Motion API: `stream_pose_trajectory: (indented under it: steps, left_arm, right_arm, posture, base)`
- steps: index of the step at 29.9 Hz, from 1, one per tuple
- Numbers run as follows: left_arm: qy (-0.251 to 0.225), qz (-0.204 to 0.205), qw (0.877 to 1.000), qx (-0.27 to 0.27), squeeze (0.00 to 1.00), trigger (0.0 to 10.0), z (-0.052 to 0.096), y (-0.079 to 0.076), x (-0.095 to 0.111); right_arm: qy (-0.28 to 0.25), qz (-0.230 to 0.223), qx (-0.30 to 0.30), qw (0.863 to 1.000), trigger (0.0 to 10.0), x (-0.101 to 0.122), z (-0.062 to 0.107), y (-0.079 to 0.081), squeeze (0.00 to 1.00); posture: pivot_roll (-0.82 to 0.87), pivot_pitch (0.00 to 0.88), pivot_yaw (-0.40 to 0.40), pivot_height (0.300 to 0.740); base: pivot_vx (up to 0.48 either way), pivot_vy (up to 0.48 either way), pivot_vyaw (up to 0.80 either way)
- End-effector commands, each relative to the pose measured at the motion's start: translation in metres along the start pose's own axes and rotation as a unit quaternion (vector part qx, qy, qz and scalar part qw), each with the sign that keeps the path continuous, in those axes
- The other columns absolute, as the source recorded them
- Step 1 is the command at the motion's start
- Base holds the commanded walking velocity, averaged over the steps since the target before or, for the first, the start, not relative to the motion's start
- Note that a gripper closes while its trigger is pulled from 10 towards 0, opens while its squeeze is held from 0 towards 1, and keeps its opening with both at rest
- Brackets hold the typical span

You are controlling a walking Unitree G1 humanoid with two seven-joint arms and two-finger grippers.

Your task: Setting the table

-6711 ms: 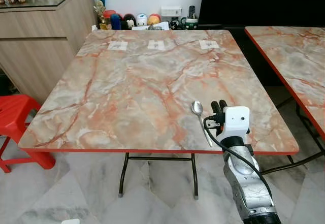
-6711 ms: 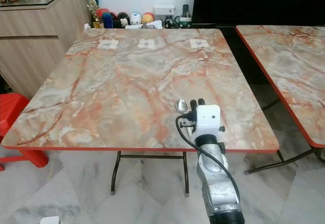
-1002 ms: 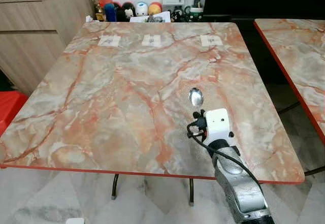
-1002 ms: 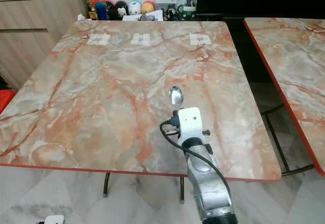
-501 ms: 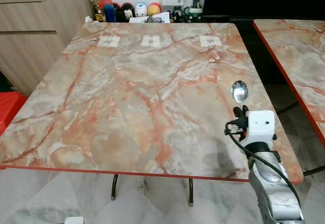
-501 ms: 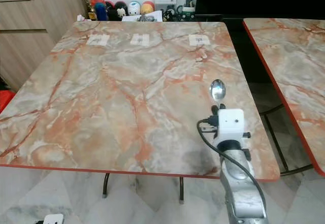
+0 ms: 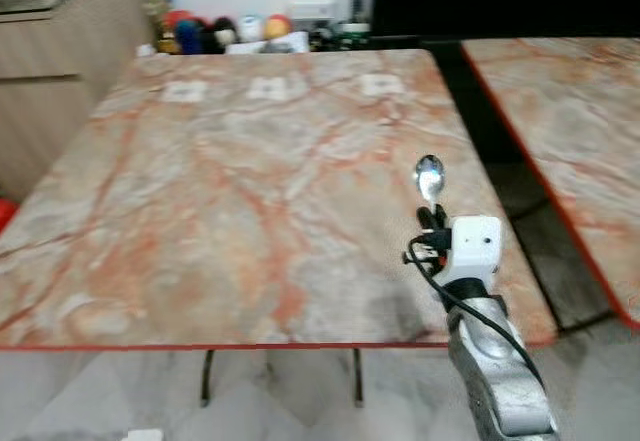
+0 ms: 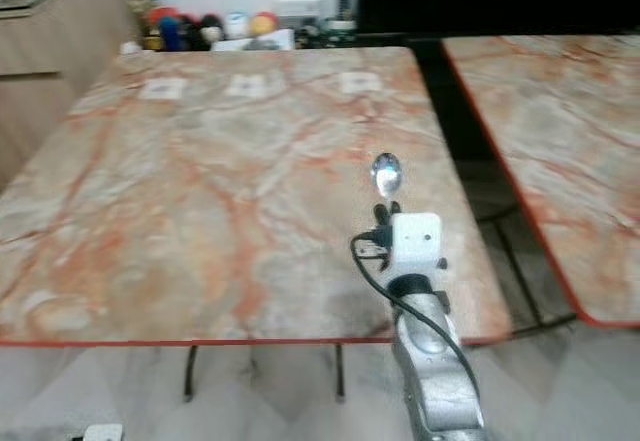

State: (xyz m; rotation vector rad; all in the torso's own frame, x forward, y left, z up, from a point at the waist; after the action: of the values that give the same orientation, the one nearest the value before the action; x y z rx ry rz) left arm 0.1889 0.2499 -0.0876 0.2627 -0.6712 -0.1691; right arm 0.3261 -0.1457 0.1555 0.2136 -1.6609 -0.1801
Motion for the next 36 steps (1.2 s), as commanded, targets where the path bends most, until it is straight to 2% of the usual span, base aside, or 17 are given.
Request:
stream_pose_trajectory:
  steps: [1,36]
  left_arm:
    - [0.016,-0.008,1.0,0.003,0.0,10.0,0.003,0.003,-0.012]
    - [0.015,-0.014,1.0,0.004,0.0,10.0,0.002,0.008,-0.01]
  right_arm:
    - [-0.013,-0.005,0.013,1.0,10.0,0.004,0.0,0.011,0.0]
    - [-0.045,-0.002,0.008,0.999,10.0,0.016,-0.009,0.018,0.0]
  posture:
    - [-0.02,0.115,0.016,0.74]
    - [-0.02,0.146,0.037,0.74]
  base:
    - [0.0,-0.352,0.0]
    - [0.0,-0.368,0.0]
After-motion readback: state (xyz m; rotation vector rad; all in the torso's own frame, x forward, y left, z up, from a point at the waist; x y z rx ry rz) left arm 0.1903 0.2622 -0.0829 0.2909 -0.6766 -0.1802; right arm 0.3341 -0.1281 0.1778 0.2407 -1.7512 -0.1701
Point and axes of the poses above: a point about 5 cm out from each wrist's last joint towards the gripper, its own z axis pointing back from the gripper into the wrist, its own x axis along the axis of the wrist's last joint, y = z × x, the point moved 2 cm from there along -z, pointing out of the wrist towards the gripper, and after that the axes turned 15 degrees about -z, right-handed, at the moved point
